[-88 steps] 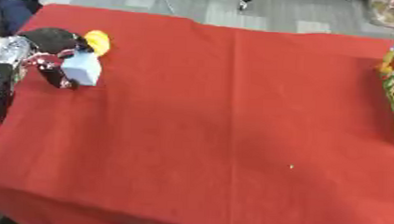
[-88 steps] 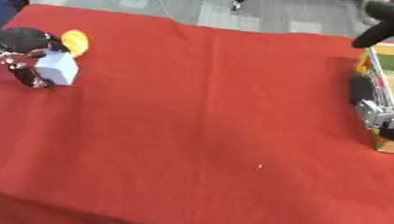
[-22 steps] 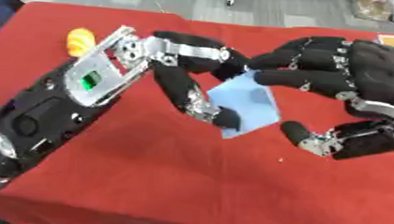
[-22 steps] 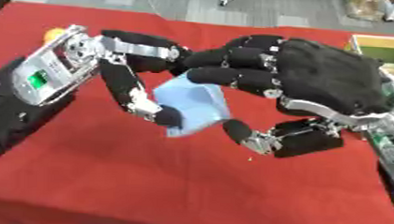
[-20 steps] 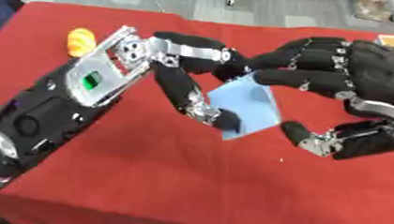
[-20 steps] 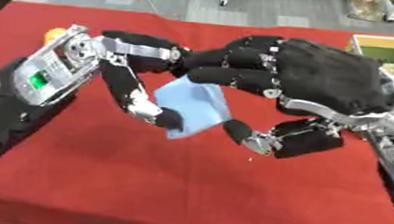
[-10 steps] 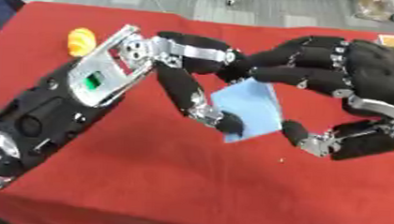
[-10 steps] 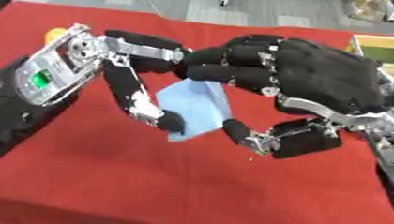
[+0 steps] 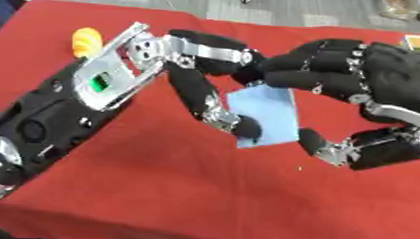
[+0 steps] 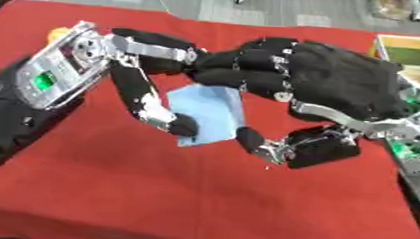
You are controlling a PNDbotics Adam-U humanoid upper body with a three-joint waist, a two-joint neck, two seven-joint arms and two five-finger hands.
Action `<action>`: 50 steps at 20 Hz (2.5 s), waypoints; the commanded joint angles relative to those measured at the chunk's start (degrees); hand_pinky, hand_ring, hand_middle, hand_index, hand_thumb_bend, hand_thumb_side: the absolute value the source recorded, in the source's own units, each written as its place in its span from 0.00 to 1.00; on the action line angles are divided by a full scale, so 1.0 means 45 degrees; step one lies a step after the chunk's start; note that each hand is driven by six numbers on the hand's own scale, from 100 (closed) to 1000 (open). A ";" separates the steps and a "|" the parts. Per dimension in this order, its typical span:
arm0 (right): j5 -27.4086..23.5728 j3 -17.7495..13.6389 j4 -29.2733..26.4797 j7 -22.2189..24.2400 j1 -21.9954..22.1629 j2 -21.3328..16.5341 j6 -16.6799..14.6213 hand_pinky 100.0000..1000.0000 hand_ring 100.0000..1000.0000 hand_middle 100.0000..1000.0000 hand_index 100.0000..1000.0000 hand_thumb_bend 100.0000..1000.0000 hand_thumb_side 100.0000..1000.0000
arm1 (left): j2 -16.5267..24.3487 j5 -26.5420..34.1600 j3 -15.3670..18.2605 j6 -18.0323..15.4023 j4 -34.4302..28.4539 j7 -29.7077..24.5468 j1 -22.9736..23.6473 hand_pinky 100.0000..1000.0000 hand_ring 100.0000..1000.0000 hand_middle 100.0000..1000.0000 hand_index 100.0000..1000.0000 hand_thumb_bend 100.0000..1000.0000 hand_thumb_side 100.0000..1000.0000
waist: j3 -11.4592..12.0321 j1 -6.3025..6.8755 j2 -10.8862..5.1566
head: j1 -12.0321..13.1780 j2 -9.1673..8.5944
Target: Pick up the objects with one hand, pass them to the other hand, and then place them into the box on the other side of the table.
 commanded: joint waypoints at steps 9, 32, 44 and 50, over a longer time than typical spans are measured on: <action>-0.0054 -0.0052 -0.0262 0.0288 -0.0192 -0.0020 0.0035 0.85 0.81 0.93 1.00 0.00 0.18 | -0.0219 -0.0390 0.0143 -0.0467 0.0097 0.0294 -0.0448 0.63 0.53 0.43 0.54 0.00 0.35 | -0.0023 -0.0069 -0.0219 | 0.0089 0.0026; 0.0617 -0.0217 -0.0262 0.0557 -0.0142 -0.0020 0.0115 0.86 0.82 0.94 1.00 0.00 0.20 | -0.0017 -0.0286 0.0892 -0.0605 0.0505 0.0787 -0.0378 0.62 0.53 0.43 0.54 0.00 0.37 | -0.0091 -0.0110 -0.0175 | 0.0270 0.0029; 0.0753 -0.0187 -0.0262 0.0499 -0.0132 -0.0016 0.0159 0.86 0.82 0.94 1.00 0.00 0.21 | -0.0052 0.0074 0.1021 -0.0021 0.0368 0.0810 -0.0414 0.61 0.52 0.42 0.53 0.00 0.38 | -0.0141 -0.0080 -0.0160 | 0.0336 0.0010; 0.0787 -0.0192 -0.0262 0.0523 -0.0135 -0.0005 0.0184 0.86 0.82 0.94 1.00 0.00 0.20 | -0.0090 0.0037 0.1188 -0.0016 0.0575 0.1018 -0.0392 0.61 0.52 0.42 0.53 0.00 0.38 | -0.0152 -0.0073 -0.0150 | 0.0362 -0.0013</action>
